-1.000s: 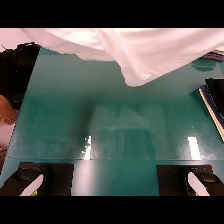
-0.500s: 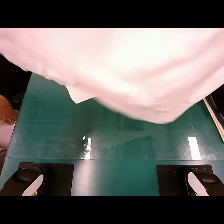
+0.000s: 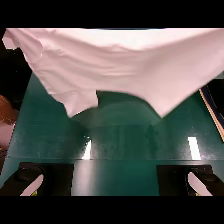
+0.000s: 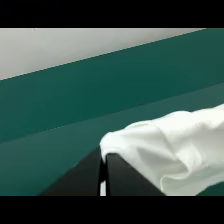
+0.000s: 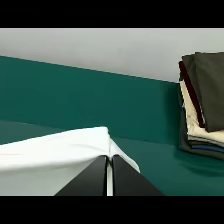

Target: Fold the shirts.

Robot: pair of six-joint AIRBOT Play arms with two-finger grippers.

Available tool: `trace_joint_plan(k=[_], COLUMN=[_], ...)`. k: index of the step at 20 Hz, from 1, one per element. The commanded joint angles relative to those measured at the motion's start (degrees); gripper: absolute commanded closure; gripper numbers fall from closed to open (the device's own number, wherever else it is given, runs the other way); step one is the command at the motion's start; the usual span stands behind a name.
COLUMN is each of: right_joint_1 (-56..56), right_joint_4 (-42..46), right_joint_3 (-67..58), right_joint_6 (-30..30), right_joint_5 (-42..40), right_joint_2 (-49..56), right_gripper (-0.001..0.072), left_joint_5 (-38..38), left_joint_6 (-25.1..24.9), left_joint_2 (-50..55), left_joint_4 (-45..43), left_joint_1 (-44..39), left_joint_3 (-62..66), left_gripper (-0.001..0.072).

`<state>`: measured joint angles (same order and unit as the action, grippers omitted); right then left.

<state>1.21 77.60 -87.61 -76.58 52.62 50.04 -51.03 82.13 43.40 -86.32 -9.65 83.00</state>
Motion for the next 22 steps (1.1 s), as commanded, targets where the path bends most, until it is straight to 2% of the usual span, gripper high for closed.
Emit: trace_joint_plan(k=[1,6,11,14,18,20,22], right_joint_1=[0.0,0.0,0.0,0.0,0.0,0.0,1.3], right_joint_4=[0.0,0.6,0.6,0.5,0.4,-0.1,0.0], right_joint_3=[-3.7,-4.0,-4.2,-4.2,-4.2,-4.2,-4.2], right_joint_6=[-0.1,-0.1,-0.1,-0.5,-2.1,-2.6,-2.6], right_joint_5=[0.4,0.4,1.4,3.9,8.5,11.0,11.9], right_joint_2=[-1.1,-7.2,-6.6,-1.0,12.2,19.9,27.3], right_gripper=[0.0697,0.0697,0.0697,0.0697,0.0697,0.0697,0.0697], left_joint_5=[-1.7,-4.1,-5.9,-9.9,-14.0,-11.6,-5.5], left_joint_6=[0.4,0.4,0.8,1.0,2.1,2.1,2.1], left_joint_2=[0.3,0.3,0.4,3.3,12.4,19.2,27.1], left_joint_4=[1.2,8.1,14.4,12.4,6.8,6.8,6.8], left_joint_1=[0.0,0.0,0.0,0.0,0.0,0.1,0.1], left_joint_3=[5.1,16.6,20.6,18.6,9.3,3.5,-1.0], left_gripper=[0.0684,0.0685,0.0685,0.0685,0.0685,0.0685,0.0684])
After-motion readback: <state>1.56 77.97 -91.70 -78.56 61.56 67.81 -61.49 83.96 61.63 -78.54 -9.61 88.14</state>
